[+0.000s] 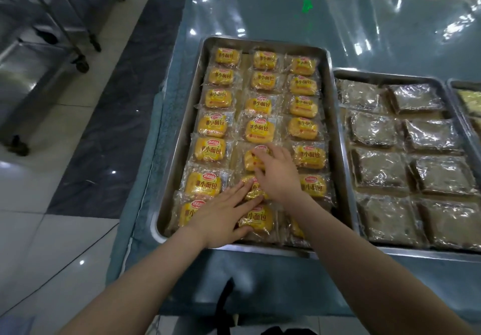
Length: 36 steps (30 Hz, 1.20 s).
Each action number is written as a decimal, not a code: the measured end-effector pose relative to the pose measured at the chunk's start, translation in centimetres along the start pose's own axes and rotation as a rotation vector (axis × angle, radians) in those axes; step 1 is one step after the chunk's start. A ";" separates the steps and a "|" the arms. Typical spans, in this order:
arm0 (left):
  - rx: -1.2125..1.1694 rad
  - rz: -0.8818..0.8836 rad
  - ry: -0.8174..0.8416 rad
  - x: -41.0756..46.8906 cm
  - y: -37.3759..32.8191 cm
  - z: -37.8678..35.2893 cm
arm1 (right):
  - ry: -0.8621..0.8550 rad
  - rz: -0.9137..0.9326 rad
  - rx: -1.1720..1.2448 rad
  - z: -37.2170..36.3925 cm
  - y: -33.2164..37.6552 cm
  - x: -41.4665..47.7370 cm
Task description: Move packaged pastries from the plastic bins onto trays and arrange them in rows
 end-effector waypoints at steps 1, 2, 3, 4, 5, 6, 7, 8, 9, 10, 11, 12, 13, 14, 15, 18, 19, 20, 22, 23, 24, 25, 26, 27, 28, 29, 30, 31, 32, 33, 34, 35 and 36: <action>0.003 0.001 0.000 0.0 0.0 0.0 | 0.006 0.003 -0.004 -0.1 0.1 0.1; 0.005 0.002 -0.001 0.0 -0.1 0.1 | 0.012 0.005 -0.014 -0.2 0.1 0.2; 0.010 0.004 -0.002 0.0 -0.1 0.2 | 0.017 0.009 -0.026 -0.3 0.1 0.3; 0.017 0.007 -0.003 -0.1 -0.2 0.2 | 0.021 0.015 -0.033 -0.4 0.1 0.2; 0.024 0.012 -0.006 -0.1 -0.2 0.3 | 0.025 0.022 -0.031 -0.5 0.0 0.2; 0.029 0.015 -0.012 -0.2 -0.3 0.4 | 0.028 0.028 -0.018 -0.5 0.0 0.1; 0.035 0.017 -0.021 -0.3 -0.4 0.6 | 0.028 0.031 0.000 -0.4 -0.2 -0.1; 0.044 0.020 -0.033 -0.3 -0.5 0.9 | 0.024 0.032 0.019 -0.3 -0.4 -0.2; 0.050 0.027 -0.047 -0.4 -0.6 1.2 | 0.019 0.034 0.037 -0.1 -0.6 -0.4; 0.050 0.041 -0.062 -0.4 -0.6 1.4 | 0.012 0.039 0.049 0.0 -0.8 -0.7; 0.050 0.060 -0.074 -0.5 -0.5 1.6 | 0.005 0.047 0.055 0.1 -1.0 -1.0; 0.053 0.080 -0.082 -0.6 -0.4 1.7 | -0.003 0.056 0.055 0.3 -1.3 -1.2; 0.059 0.098 -0.090 -0.6 -0.3 1.8 | -0.011 0.064 0.048 0.4 -1.6 -1.5; 0.061 0.112 -0.101 -0.7 -0.2 1.9 | -0.018 0.069 0.032 0.4 -2.1 -1.8; 0.053 0.127 -0.112 -0.8 -0.1 2.0 | -0.022 0.070 0.010 0.5 -2.7 -2.1; 0.039 0.178 -0.137 -1.0 0.2 2.1 | 0.006 0.042 -0.082 0.1 -5.0 -3.1; 0.049 0.193 -0.140 -1.1 0.4 2.1 | 0.030 0.028 -0.111 -0.2 -5.7 -3.4; 0.059 0.204 -0.142 -1.1 0.4 2.1 | 0.047 0.026 -0.134 -0.5 -6.0 -3.6; 0.067 0.214 -0.144 -1.0 0.4 2.1 | 0.062 0.037 -0.127 -0.6 -6.1 -3.8; 0.069 0.218 -0.140 -1.0 0.5 2.0 | 0.068 0.035 -0.119 -0.5 -6.1 -3.9; 0.074 0.221 -0.138 -1.0 0.5 2.0 | 0.065 0.029 -0.122 -0.4 -6.2 -4.0; 0.075 0.228 -0.134 -1.0 0.5 2.0 | 0.066 0.018 -0.128 -0.3 -6.4 -4.2; 0.076 0.233 -0.133 -1.0 0.5 2.1 | 0.069 0.011 -0.130 -0.3 -6.8 -4.6; 0.092 0.237 -0.135 -1.0 0.5 2.1 | 0.081 0.003 -0.134 -0.3 -7.2 -5.0; 0.106 0.244 -0.134 -1.0 0.4 2.1 | 0.089 0.003 -0.131 -0.3 -7.6 -5.5; 0.116 0.254 -0.132 -1.1 0.5 2.1 | 0.097 0.002 -0.121 -0.2 -7.9 -5.9; 0.125 0.264 -0.133 -1.1 0.6 2.2 | 0.095 0.008 -0.116 -0.1 -8.1 -6.1; 0.129 0.283 -0.131 -1.2 0.7 2.2 | 0.097 0.011 -0.107 0.0 -8.3 -6.4; 0.138 0.292 -0.145 -1.3 0.5 2.5 | 0.088 0.015 -0.108 0.2 -8.4 -6.8; 0.131 0.309 -0.146 -1.4 0.5 2.7 | 0.092 0.021 -0.108 0.3 -8.3 -6.8; 0.115 0.321 -0.157 -1.3 0.7 2.9 | 0.090 0.029 -0.111 0.3 -8.2 -6.6; 0.096 0.332 -0.167 -1.3 0.4 3.3 | 0.088 0.029 -0.106 0.4 -8.1 -6.9; 0.094 0.328 -0.188 -1.2 0.1 3.8 | 0.076 0.032 -0.116 0.7 -8.0 -7.2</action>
Point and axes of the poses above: each hand's wrist, its own x-axis towards the middle knuckle, its own z-axis out of the back of the hand, y = z × x, the point moved 9 cm from there along x, towards the middle knuckle, and after that the axes turned 6 degrees about -x, right-handed, at the moved point
